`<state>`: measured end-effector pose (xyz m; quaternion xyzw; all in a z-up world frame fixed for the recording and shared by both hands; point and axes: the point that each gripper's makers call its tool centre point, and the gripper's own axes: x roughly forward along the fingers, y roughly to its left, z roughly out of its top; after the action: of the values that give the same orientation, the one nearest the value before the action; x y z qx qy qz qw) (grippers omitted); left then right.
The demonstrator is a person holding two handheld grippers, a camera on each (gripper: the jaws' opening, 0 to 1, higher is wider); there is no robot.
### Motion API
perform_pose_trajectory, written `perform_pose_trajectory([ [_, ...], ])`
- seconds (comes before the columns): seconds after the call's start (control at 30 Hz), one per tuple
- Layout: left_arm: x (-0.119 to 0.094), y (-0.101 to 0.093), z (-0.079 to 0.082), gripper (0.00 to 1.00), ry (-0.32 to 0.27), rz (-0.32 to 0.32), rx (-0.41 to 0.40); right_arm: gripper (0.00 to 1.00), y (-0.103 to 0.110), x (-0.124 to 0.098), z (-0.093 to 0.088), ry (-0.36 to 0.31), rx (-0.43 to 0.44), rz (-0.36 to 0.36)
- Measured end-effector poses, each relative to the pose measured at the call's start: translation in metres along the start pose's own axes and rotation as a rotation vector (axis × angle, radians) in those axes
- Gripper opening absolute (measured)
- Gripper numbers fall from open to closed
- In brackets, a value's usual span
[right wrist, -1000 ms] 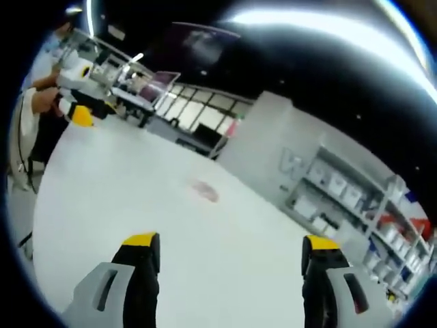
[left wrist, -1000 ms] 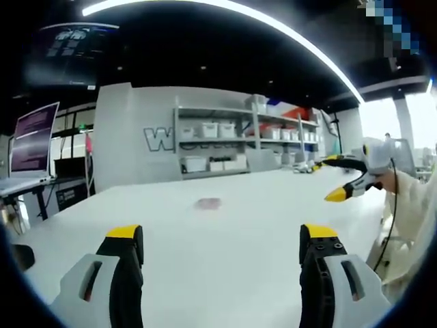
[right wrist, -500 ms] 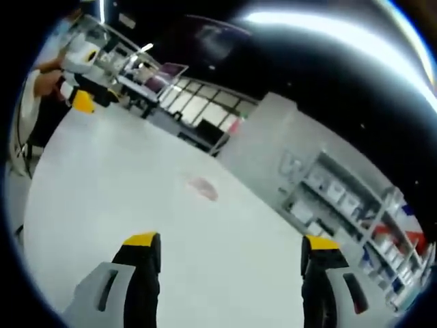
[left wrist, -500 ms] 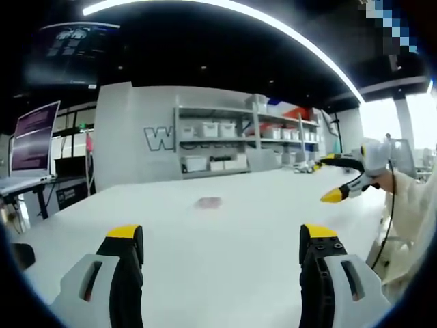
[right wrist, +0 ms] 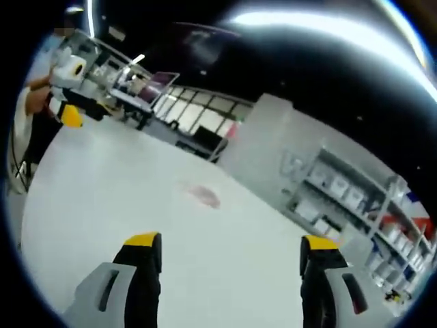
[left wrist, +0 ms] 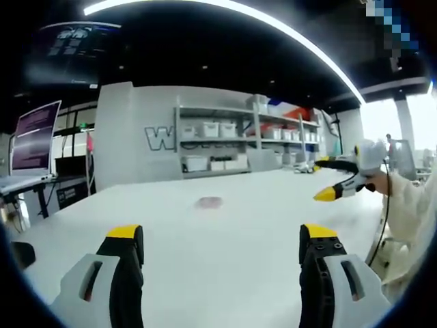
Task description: Open the resealable bag by pulling the two sides of the seal apart until the entire bag opening is separated and visibly accessible.
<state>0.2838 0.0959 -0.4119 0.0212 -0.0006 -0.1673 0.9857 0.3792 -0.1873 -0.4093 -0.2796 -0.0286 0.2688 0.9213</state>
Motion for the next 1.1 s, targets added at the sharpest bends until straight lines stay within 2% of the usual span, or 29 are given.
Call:
perform_pose_trajectory([
  [0.27, -0.001, 0.001, -0.001, 0.94, 0.001, 0.004, -0.005, 0.83, 0.004, 0.004, 0.000, -0.012, 0.059, 0.018],
  [0.47, -0.001, 0.001, 0.000, 0.94, -0.001, 0.006, -0.005, 0.84, 0.004, 0.006, -0.001, -0.012, 0.065, 0.015],
  [0.7, -0.002, 0.001, -0.001, 0.94, 0.001, 0.011, -0.005, 0.80, 0.005, 0.010, 0.001, -0.004, 0.031, 0.020],
  [1.1, -0.004, 0.003, -0.002, 0.94, 0.002, 0.014, -0.007, 0.81, 0.006, 0.021, 0.001, -0.003, 0.010, 0.030],
])
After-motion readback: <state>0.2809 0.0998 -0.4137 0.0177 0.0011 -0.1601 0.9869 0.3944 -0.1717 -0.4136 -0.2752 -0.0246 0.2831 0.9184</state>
